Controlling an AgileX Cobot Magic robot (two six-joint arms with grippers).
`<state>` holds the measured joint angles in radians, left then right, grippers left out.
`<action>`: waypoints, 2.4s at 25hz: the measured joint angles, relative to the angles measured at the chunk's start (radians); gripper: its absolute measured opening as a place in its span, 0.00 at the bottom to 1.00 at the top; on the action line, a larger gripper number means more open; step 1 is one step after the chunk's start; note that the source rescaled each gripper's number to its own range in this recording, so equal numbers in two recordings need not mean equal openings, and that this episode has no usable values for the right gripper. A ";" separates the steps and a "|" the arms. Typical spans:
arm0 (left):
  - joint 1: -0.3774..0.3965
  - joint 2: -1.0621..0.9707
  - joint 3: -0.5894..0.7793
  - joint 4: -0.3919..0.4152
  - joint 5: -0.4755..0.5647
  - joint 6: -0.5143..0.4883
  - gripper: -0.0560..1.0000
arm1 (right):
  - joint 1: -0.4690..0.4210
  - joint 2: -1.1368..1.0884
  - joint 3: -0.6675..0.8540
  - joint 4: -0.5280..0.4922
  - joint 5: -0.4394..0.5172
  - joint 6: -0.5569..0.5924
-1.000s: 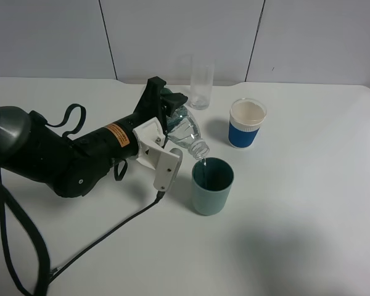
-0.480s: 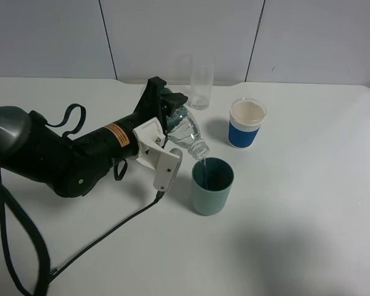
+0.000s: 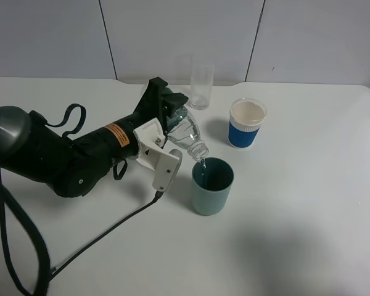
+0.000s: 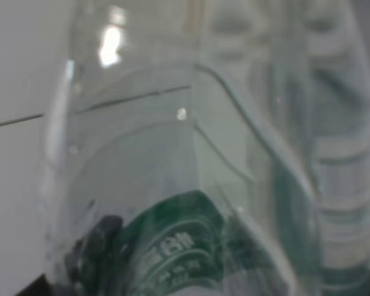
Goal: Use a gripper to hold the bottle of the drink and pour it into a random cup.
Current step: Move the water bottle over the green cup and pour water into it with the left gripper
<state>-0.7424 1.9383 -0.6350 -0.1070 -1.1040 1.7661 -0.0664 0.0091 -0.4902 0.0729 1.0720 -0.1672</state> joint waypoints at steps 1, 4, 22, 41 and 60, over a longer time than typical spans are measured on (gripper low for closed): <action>0.000 0.000 0.000 0.000 0.000 0.002 0.07 | 0.000 0.000 0.000 0.000 0.000 0.000; 0.000 0.000 0.000 0.000 0.000 0.003 0.07 | 0.000 0.000 0.000 0.000 0.000 0.000; 0.000 0.000 0.000 0.000 -0.001 0.014 0.07 | 0.000 0.000 0.000 0.000 0.000 0.000; 0.000 -0.008 0.000 0.000 -0.001 0.051 0.07 | 0.000 0.000 0.000 0.000 0.000 0.000; -0.031 -0.009 0.000 -0.059 -0.001 0.088 0.07 | 0.000 0.000 0.000 0.000 0.000 0.000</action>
<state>-0.7729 1.9291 -0.6350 -0.1665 -1.1052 1.8544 -0.0664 0.0091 -0.4902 0.0729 1.0720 -0.1672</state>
